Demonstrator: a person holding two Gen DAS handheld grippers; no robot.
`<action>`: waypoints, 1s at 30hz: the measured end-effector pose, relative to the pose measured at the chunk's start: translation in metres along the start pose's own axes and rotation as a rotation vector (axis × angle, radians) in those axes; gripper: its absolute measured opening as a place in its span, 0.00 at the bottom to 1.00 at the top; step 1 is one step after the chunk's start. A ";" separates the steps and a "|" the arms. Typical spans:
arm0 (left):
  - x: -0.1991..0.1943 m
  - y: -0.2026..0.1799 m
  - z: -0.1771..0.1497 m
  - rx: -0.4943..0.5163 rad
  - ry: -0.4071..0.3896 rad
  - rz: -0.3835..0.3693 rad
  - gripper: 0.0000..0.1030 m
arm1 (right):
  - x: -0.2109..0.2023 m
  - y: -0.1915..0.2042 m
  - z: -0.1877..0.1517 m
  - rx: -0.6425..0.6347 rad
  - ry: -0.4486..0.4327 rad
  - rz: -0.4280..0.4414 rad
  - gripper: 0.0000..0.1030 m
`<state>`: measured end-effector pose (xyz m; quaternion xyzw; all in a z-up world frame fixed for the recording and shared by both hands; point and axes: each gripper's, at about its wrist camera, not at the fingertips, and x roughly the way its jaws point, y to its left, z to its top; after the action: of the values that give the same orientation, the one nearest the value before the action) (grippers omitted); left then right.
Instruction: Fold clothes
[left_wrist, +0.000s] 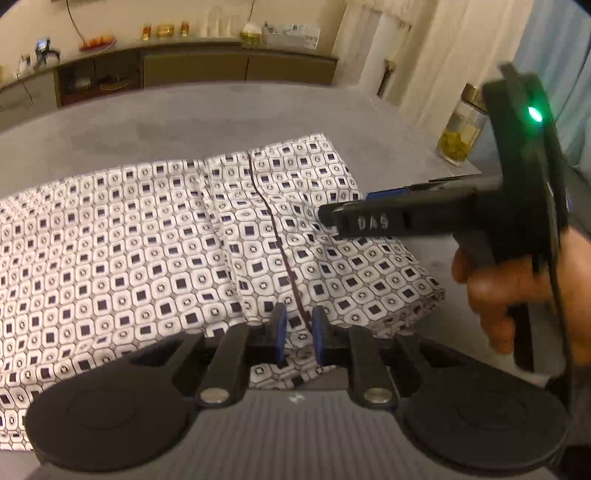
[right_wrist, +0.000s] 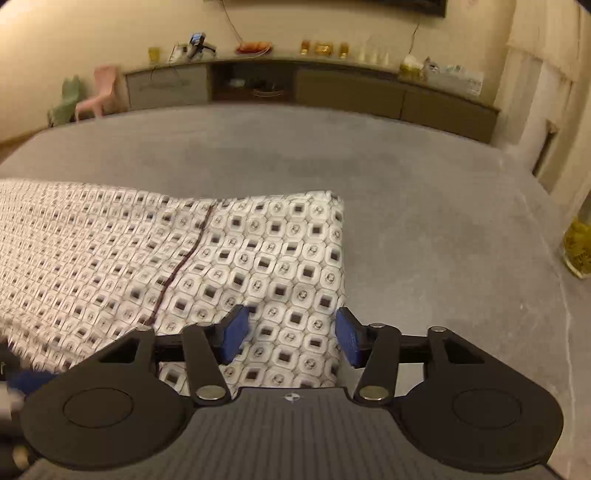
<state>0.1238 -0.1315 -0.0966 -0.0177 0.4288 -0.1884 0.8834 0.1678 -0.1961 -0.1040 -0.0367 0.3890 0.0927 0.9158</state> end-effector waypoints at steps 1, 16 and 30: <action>-0.001 0.001 0.000 -0.007 0.000 -0.005 0.15 | 0.001 -0.003 0.001 0.014 0.004 -0.005 0.55; -0.230 0.301 -0.071 -0.607 -0.369 0.469 0.48 | -0.053 0.152 -0.002 -0.284 -0.033 0.194 0.75; -0.285 0.477 -0.164 -1.034 -0.428 0.510 0.49 | -0.028 0.478 0.092 -0.555 -0.043 0.530 0.84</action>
<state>-0.0098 0.4318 -0.0784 -0.3781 0.2683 0.2691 0.8442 0.1190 0.2811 -0.0169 -0.1793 0.3261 0.4287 0.8232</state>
